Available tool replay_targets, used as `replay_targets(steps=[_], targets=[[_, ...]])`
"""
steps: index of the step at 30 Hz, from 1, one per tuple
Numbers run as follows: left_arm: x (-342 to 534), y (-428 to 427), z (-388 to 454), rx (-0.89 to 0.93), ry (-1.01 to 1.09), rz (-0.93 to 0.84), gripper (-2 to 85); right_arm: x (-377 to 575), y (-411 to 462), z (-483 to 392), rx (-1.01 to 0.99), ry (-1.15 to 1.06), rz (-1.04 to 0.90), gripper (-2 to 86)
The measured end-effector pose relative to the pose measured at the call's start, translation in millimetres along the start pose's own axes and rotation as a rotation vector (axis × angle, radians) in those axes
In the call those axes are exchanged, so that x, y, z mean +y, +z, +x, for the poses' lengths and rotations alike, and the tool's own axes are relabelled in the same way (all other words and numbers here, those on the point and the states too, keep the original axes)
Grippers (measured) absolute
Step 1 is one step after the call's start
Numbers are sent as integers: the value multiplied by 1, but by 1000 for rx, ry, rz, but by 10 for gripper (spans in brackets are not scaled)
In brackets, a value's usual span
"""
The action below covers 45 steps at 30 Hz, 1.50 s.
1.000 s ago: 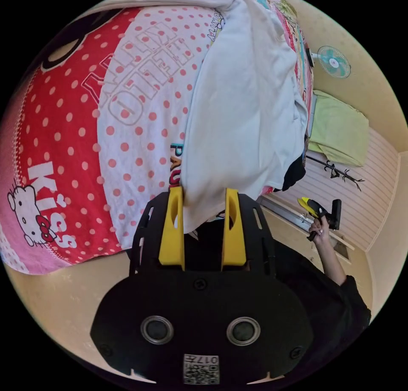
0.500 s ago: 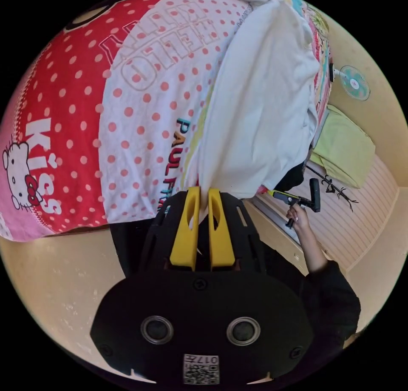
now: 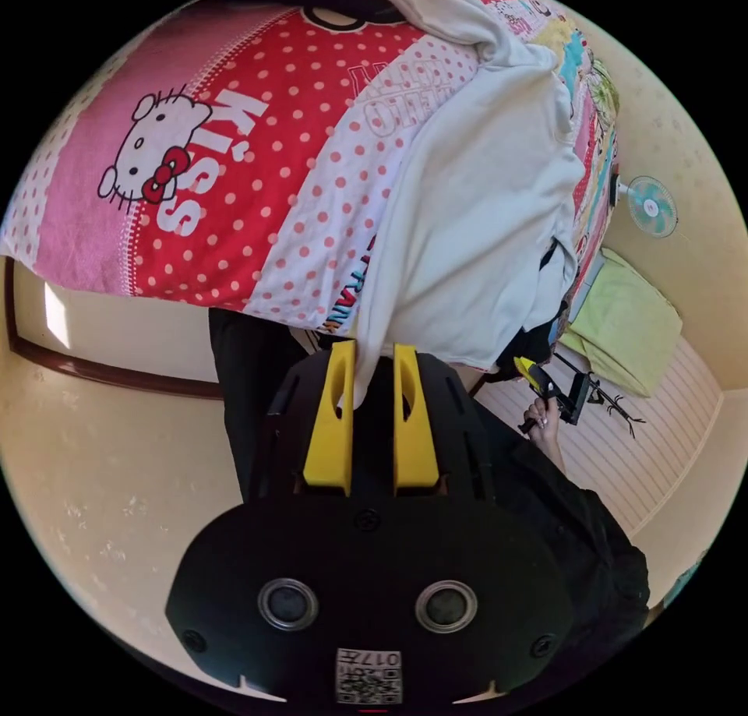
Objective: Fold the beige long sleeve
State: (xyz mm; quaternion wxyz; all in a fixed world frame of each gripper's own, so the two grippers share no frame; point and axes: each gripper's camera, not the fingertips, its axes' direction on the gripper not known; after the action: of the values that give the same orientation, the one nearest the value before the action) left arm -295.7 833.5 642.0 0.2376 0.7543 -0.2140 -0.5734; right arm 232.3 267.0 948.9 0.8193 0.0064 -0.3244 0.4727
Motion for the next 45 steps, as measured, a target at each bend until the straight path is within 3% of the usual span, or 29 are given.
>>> replay_targets(steps=[5,13,16,20,22,27,31,33,35,39,42,45], targets=[[2,9,12,-139,-1,-79,54,-29,60,-2,134,-46,-168,72],[29,-5,16,-178,-2,-73,37,14,46,-17,238,-195,-271,50],[43,-12,8,-83,-43,-17,46,21,-8,-27,146,-193,-80,73],[64,-19,-3,-89,-126,15,50,-3,-71,-20,63,-46,198,94],[70,-20,-7,-76,-156,19,51,-27,-66,-10,77,24,201,98],[82,-26,-6,-32,-225,43,50,-78,-19,-15,16,81,-36,49],[82,-34,13,-70,-192,61,45,-70,-73,-60,86,-113,-22,35],[80,-33,18,-84,-185,52,43,-66,-116,-76,225,-228,50,33],[78,-30,23,-88,-186,46,41,-61,-176,-95,504,-325,147,32],[78,-24,31,-47,-215,64,41,-13,-237,-129,763,-538,376,34],[82,-17,38,4,-238,89,40,65,-209,-130,1008,-748,668,35],[91,-10,46,10,-251,88,39,93,-124,-71,1297,-631,702,35]])
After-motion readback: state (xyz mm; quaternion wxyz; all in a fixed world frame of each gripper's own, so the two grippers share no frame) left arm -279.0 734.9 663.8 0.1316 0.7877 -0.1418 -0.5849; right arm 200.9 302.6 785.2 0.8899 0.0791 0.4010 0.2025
